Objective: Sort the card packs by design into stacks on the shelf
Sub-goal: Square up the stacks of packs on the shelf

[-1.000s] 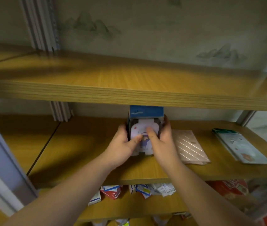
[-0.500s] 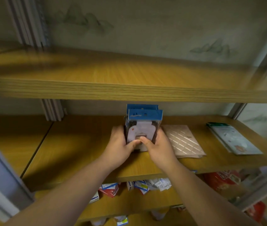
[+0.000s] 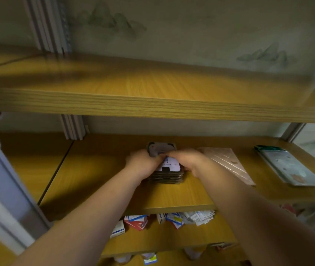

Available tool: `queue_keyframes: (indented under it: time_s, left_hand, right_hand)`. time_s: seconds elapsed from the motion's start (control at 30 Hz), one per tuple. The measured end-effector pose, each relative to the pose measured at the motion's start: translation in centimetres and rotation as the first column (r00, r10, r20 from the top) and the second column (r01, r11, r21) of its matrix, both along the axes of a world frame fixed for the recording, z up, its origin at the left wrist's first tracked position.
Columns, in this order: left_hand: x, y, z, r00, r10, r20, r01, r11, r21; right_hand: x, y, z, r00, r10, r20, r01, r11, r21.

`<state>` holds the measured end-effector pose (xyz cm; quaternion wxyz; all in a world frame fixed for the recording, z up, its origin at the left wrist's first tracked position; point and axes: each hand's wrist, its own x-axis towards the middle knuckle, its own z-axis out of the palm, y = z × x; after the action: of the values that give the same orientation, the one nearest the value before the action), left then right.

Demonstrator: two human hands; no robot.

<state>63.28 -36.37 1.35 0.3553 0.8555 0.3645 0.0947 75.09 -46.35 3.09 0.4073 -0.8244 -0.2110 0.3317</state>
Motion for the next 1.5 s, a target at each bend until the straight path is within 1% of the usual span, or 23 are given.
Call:
queue_keyframes:
  time_s: [0.1, 0.2, 0.27, 0.33, 0.4, 0.43, 0.5, 0.53, 0.6, 0.67, 0.73, 0.8, 0.87, 0.93, 1.0, 1.07, 1.13, 1.17, 1.2, 1.23, 1.27, 1.4, 1.5]
  left_hand:
    - [0.1, 0.2, 0.3, 0.997, 0.023, 0.067, -0.023, 1.000, -0.006]
    - [0.4, -0.8, 0.9, 0.996, 0.069, 0.058, -0.077, 0.987, 0.142]
    - [0.6, -2.9, 1.6, 0.976, 0.046, 0.213, -0.098, 0.966, 0.240]
    - [1.0, -5.9, 2.2, 0.909, -0.070, 0.411, -0.082, 0.937, 0.341]
    - [2.2, -9.1, 2.3, 0.867, -0.161, 0.471, -0.045, 0.917, 0.396]
    - [3.0, -10.5, 2.1, 0.862, -0.180, 0.473, -0.015, 0.926, 0.378]
    - [4.6, -12.6, 1.5, 0.884, -0.180, 0.431, 0.064, 0.961, 0.270]
    - [5.4, -13.2, 1.0, 0.913, -0.164, 0.373, 0.090, 0.974, 0.208]
    - [7.0, -13.9, -0.1, 0.981, -0.111, 0.157, 0.092, 0.988, 0.125]
    - [8.3, -14.8, -0.8, 0.994, -0.074, -0.080, 0.083, 0.990, 0.115]
    - [9.2, -16.0, -1.3, 0.982, -0.055, -0.181, 0.076, 0.991, 0.112]
    - [10.1, -17.0, -1.4, 0.986, -0.045, -0.159, 0.052, 0.998, 0.041]
    - [10.7, -17.9, -1.1, 0.996, -0.019, -0.083, 0.013, 0.998, -0.063]
    - [11.3, -18.6, -0.4, 0.998, 0.045, 0.038, -0.037, 0.983, -0.177]
    - [11.9, -18.8, 0.0, 0.972, 0.149, 0.181, -0.079, 0.935, -0.346]
    - [12.7, -18.3, 0.6, 0.916, 0.323, 0.239, -0.163, 0.843, -0.513]
    - [13.4, -17.3, 1.1, 0.838, 0.515, 0.179, -0.250, 0.654, -0.714]
    - [13.6, -17.0, 1.4, 0.818, 0.556, 0.146, -0.248, 0.571, -0.783]
    - [13.7, -16.8, 1.7, 0.820, 0.559, 0.123, -0.240, 0.531, -0.813]
    - [13.8, -16.6, 1.7, 0.832, 0.542, 0.121, -0.225, 0.528, -0.819]
    - [13.8, -16.5, 1.6, 0.845, 0.518, 0.130, -0.213, 0.550, -0.807]
    - [13.7, -16.5, 0.8, 0.902, 0.406, 0.149, -0.219, 0.725, -0.653]
    - [13.4, -16.4, 0.2, 0.890, 0.409, 0.203, -0.194, 0.742, -0.642]
  right_hand:
    - [0.5, -1.1, 0.3, 0.985, -0.050, 0.165, 0.047, 0.999, 0.018]
    - [1.6, -3.6, 0.9, 0.942, -0.047, 0.332, 0.035, 0.998, 0.044]
    - [2.8, -5.8, 1.2, 0.907, -0.038, 0.420, 0.029, 0.999, 0.028]
    - [4.1, -8.0, 1.4, 0.855, -0.044, 0.517, 0.037, 0.999, 0.025]
    - [5.7, -9.9, 1.4, 0.817, -0.085, 0.571, 0.056, 0.996, 0.069]
    - [6.5, -10.9, 1.4, 0.814, -0.104, 0.572, 0.066, 0.994, 0.087]
    - [8.1, -12.8, 1.0, 0.822, -0.097, 0.561, 0.071, 0.995, 0.068]
    - [8.7, -13.7, 0.7, 0.831, -0.087, 0.549, 0.074, 0.996, 0.046]
    - [9.5, -15.4, -0.4, 0.870, -0.107, 0.481, 0.099, 0.994, 0.043]
    - [10.0, -16.5, -1.4, 0.914, -0.136, 0.382, 0.109, 0.990, 0.092]
    - [9.9, -17.0, -2.3, 0.946, -0.108, 0.306, 0.069, 0.988, 0.138]
    - [9.9, -17.2, -3.0, 0.952, -0.060, 0.299, 0.011, 0.986, 0.165]
    - [10.2, -17.2, -3.4, 0.952, -0.021, 0.307, -0.033, 0.985, 0.170]
    - [10.6, -17.3, -3.4, 0.960, -0.003, 0.280, -0.050, 0.982, 0.183]
    - [11.0, -17.6, -3.4, 0.970, -0.002, 0.244, -0.057, 0.970, 0.237]
    - [11.4, -18.1, -3.8, 0.979, -0.013, 0.203, -0.049, 0.952, 0.302]
    - [11.4, -18.4, -4.1, 0.987, -0.034, 0.157, -0.026, 0.931, 0.363]
    - [11.4, -18.5, -4.3, 0.991, -0.046, 0.129, -0.009, 0.919, 0.394]
    - [11.4, -18.7, -4.3, 0.994, -0.053, 0.096, 0.009, 0.909, 0.416]
    - [11.6, -18.8, -4.3, 0.996, -0.054, 0.066, 0.020, 0.902, 0.431]
    - [11.8, -18.9, -4.3, 0.998, -0.048, 0.040, 0.026, 0.899, 0.436]
    - [12.8, -19.3, -4.1, 0.999, 0.004, -0.033, 0.010, 0.915, 0.403]
    - [13.3, -19.0, -4.2, 0.993, 0.047, -0.108, 0.004, 0.902, 0.431]
